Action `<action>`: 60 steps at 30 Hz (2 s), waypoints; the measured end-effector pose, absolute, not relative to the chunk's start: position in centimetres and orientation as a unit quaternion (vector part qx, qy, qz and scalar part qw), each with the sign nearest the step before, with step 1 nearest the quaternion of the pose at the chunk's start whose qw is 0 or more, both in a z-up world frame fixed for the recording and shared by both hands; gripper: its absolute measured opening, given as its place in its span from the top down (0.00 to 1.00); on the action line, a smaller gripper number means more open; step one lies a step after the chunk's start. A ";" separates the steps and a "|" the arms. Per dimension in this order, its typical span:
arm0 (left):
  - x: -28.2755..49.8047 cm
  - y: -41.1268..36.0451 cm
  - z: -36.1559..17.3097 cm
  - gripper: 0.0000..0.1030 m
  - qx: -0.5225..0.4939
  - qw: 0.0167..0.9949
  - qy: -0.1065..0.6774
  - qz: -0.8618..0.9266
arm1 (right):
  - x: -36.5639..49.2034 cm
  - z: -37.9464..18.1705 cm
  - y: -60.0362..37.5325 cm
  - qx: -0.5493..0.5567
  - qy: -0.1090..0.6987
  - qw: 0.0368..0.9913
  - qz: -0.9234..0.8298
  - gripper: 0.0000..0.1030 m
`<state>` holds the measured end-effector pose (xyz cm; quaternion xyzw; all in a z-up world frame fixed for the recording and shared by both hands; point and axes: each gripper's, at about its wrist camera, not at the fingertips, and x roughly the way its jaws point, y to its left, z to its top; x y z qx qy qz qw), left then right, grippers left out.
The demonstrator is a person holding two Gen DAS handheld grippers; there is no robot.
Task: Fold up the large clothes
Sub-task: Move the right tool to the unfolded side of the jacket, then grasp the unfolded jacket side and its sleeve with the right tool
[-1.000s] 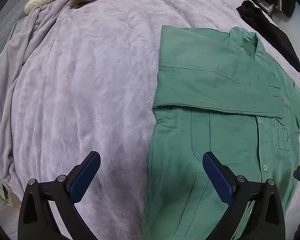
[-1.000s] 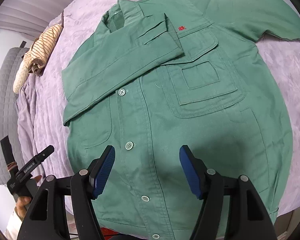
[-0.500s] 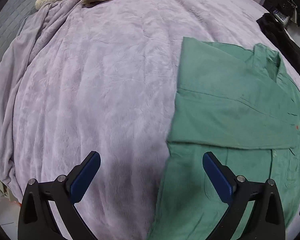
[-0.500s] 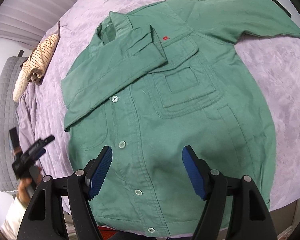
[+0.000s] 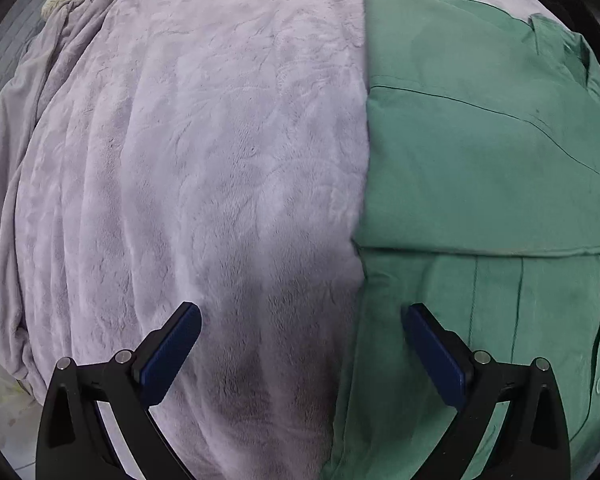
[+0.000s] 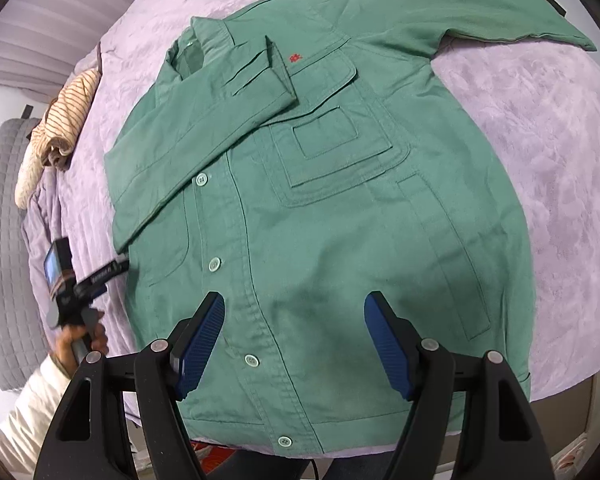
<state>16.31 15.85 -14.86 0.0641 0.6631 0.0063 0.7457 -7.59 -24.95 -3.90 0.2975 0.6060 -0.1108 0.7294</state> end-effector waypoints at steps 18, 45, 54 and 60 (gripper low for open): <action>12.1 2.8 -8.0 0.01 0.105 0.759 0.635 -0.102 | -7.5 -4.0 -33.2 0.407 0.521 0.743 -0.102 0.17; 7.5 -13.0 -6.6 0.01 0.164 0.727 0.640 -0.189 | -9.4 -6.4 -44.6 0.505 0.454 0.728 -0.096 0.13; 9.1 -15.2 -8.0 0.01 0.142 0.725 0.647 -0.187 | -9.8 -6.2 -52.9 0.514 0.420 0.735 -0.139 0.13; 9.9 -17.4 -8.0 0.01 0.114 0.750 0.616 -0.212 | -10.1 -6.2 -60.3 0.542 0.352 0.740 -0.187 0.13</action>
